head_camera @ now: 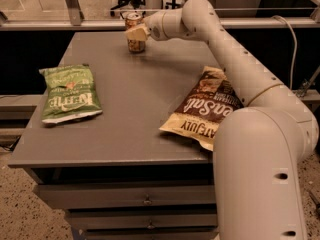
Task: Knock orange can over
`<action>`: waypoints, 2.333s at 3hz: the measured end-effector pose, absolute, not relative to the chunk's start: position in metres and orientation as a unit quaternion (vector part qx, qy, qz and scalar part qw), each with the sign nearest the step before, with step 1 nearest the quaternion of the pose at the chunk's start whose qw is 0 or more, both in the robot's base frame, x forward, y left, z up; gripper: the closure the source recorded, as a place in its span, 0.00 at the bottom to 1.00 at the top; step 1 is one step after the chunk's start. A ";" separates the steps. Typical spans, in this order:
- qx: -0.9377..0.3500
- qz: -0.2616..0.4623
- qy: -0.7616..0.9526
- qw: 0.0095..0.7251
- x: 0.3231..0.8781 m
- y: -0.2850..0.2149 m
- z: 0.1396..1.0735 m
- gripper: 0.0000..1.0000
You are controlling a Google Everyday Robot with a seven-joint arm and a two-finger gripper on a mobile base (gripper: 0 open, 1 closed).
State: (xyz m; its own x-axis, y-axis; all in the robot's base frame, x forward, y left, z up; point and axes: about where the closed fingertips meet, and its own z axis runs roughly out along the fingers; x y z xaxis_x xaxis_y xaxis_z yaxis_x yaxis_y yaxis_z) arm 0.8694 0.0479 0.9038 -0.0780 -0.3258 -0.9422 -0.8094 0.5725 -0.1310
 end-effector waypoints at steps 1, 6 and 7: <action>-0.400 0.227 0.708 0.536 0.861 0.042 0.908 0.72; -0.594 0.105 0.718 0.346 0.777 -0.025 0.952 1.00; -0.660 0.078 0.714 0.220 0.742 -0.033 0.917 1.00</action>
Offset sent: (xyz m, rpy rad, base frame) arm -0.0324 -0.0439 0.0305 -0.0344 0.0492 -0.0243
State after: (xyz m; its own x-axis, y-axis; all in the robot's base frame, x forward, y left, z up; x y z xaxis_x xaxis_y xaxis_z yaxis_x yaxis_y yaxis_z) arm 0.7417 -0.0334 0.9169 -0.0307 -0.9082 -0.4174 -0.9769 0.1156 -0.1797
